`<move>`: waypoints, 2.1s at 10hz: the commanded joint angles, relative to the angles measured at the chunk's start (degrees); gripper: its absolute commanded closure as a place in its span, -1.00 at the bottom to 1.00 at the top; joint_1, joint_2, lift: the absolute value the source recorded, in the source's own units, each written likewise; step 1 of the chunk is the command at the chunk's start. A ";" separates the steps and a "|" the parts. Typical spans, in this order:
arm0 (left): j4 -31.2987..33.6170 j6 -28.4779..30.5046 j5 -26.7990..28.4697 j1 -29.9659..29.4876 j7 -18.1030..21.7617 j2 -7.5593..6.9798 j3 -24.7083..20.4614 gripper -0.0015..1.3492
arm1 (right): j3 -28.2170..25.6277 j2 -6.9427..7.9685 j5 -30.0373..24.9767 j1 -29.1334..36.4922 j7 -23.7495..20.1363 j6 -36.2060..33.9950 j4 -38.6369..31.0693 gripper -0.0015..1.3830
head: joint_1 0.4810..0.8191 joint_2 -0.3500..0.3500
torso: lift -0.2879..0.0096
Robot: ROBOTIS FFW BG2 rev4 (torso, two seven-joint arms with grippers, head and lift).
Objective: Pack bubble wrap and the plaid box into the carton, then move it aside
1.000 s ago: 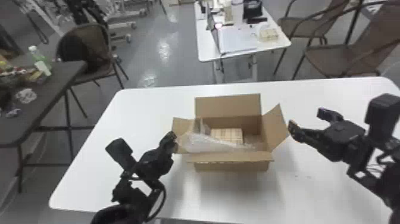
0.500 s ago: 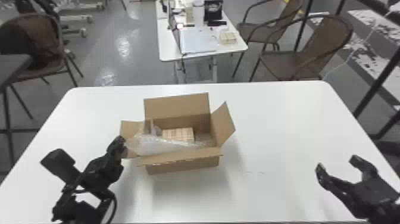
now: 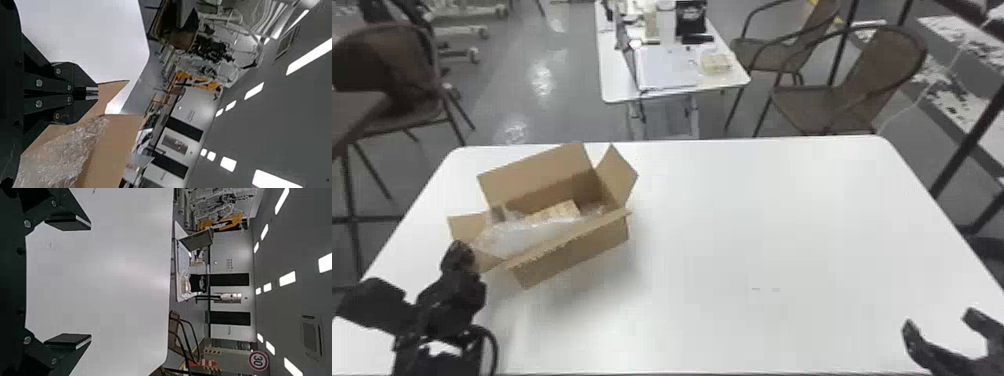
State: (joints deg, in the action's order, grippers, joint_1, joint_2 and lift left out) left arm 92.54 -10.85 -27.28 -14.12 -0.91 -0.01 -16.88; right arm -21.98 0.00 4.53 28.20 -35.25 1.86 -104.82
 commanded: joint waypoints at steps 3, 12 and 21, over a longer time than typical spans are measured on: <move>-5.97 -14.02 2.41 4.63 -17.90 -0.52 -3.16 0.80 | 0.00 0.05 -2.25 -3.24 -3.51 -2.73 0.85 -0.59 | 0.27 0.63 | 0.25; 5.81 -22.20 3.64 -4.87 -24.23 -8.69 7.66 -0.73 | 0.35 0.05 -3.21 -3.24 -4.04 -4.05 -1.70 -0.63 | 0.27 0.85 | 0.25; 13.81 -7.96 26.40 -18.58 14.44 0.16 6.07 -0.73 | 10.64 0.05 -5.15 5.29 5.19 14.67 -0.29 -0.85 | 0.27 0.18 | 0.25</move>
State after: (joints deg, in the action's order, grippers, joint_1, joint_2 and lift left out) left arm 107.35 -18.55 -0.61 -31.84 13.33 -0.04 -10.70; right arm -11.45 0.00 -0.62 33.04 -29.99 14.77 -105.91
